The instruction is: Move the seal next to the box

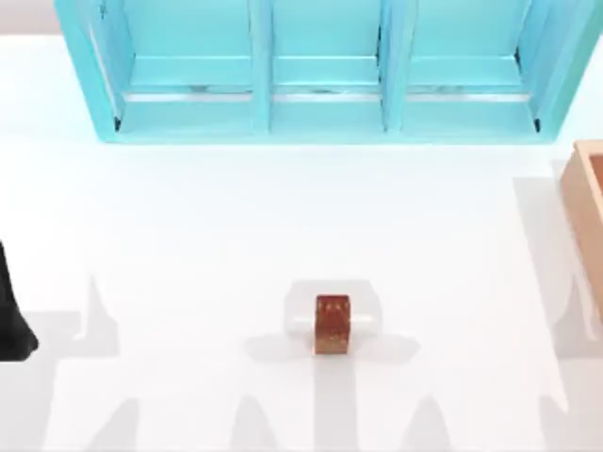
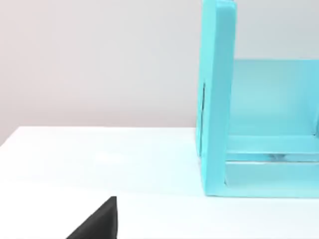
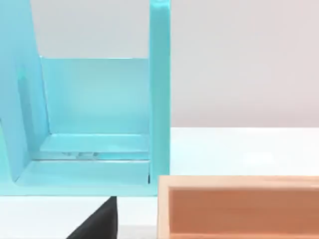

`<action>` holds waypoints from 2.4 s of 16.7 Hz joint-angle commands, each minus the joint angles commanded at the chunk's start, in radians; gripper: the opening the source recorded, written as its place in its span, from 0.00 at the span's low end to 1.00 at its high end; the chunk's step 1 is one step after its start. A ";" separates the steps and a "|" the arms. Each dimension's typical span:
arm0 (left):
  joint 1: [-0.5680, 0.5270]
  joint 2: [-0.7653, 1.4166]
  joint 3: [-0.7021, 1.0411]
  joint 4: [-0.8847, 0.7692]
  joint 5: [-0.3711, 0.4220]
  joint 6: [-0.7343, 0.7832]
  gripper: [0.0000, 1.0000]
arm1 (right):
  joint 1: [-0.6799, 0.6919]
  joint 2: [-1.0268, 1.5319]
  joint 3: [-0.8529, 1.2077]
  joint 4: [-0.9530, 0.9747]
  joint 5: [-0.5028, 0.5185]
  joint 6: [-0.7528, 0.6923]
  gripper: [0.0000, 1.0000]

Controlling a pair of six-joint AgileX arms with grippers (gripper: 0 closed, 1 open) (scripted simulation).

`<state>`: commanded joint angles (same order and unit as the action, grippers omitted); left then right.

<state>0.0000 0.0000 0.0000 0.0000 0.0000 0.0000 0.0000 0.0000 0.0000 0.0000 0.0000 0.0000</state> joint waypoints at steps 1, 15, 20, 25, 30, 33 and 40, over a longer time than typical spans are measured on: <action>0.000 0.000 0.000 0.000 0.000 0.000 1.00 | 0.000 0.000 0.000 0.000 0.000 0.000 1.00; 0.000 0.000 0.000 0.000 0.000 0.000 1.00 | 0.272 0.687 0.583 -0.430 0.019 0.222 1.00; 0.000 0.000 0.000 0.000 0.000 0.000 1.00 | 0.444 1.095 0.997 -0.676 0.012 0.406 1.00; 0.000 0.000 0.000 0.000 0.000 0.000 1.00 | 0.608 1.508 1.398 -0.925 0.004 0.592 1.00; 0.000 0.000 0.000 0.000 0.000 0.000 1.00 | 0.735 1.877 1.702 -1.152 0.001 0.740 1.00; 0.000 0.000 0.000 0.000 0.000 0.000 1.00 | 0.785 2.036 1.815 -1.255 0.001 0.798 1.00; 0.000 0.000 0.000 0.000 0.000 0.000 1.00 | 0.811 2.126 1.871 -1.316 0.003 0.830 1.00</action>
<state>0.0000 0.0000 0.0000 0.0000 0.0000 0.0000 0.8113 2.1258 1.8710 -1.3158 0.0025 0.8297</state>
